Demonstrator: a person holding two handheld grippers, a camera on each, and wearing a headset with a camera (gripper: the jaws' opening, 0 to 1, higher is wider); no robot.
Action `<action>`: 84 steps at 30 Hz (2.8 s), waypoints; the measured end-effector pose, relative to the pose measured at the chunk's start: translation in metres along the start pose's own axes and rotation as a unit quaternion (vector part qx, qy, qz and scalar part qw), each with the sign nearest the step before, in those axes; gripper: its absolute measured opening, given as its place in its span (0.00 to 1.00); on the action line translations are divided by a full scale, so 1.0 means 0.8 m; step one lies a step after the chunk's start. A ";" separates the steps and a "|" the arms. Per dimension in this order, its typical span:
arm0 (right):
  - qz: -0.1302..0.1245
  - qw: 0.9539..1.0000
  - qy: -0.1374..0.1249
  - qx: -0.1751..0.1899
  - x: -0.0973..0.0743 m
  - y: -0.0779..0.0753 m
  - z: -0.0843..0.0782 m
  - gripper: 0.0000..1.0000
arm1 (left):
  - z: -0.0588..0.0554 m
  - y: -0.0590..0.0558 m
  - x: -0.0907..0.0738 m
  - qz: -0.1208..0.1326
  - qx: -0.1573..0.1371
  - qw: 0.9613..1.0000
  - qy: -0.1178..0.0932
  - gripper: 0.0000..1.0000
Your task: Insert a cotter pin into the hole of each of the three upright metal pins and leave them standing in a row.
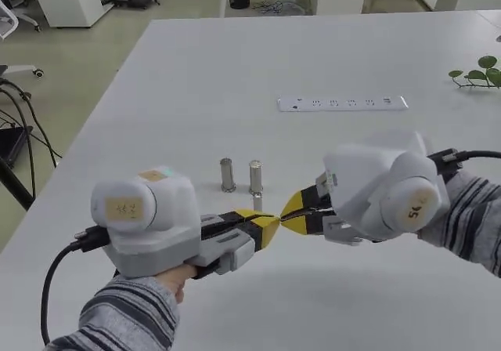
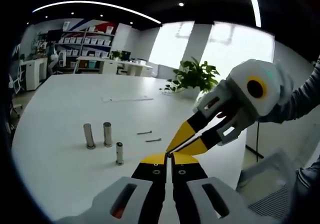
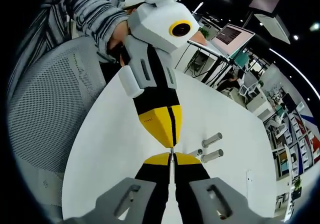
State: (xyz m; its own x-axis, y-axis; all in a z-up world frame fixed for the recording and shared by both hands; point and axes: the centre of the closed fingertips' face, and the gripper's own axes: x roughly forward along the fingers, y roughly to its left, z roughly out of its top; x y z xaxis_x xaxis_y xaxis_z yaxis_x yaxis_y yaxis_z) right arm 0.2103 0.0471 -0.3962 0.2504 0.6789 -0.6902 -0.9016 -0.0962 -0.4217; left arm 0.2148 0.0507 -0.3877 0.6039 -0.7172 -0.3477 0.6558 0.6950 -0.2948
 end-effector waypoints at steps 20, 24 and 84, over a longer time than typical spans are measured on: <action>0.032 0.998 -0.003 0.051 -0.001 0.015 -0.008 0.00 | -0.005 -0.018 -0.007 -0.038 0.103 0.994 0.015 0.00; 0.036 0.998 -0.006 0.046 -0.002 0.020 -0.006 0.00 | -0.006 -0.020 -0.009 -0.044 0.109 0.993 0.016 0.00; -0.045 0.981 0.104 0.161 0.046 -0.038 -0.089 0.00 | -0.022 0.085 0.028 0.117 0.158 0.980 0.031 0.27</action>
State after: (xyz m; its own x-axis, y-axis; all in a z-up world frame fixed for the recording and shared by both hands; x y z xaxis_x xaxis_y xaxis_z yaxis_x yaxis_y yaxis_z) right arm 0.2718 0.0234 -0.4504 0.3710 0.5083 -0.7772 -0.9286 0.2145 -0.3029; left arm 0.2648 0.0831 -0.4314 0.7320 -0.5289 -0.4295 0.6163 0.7827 0.0865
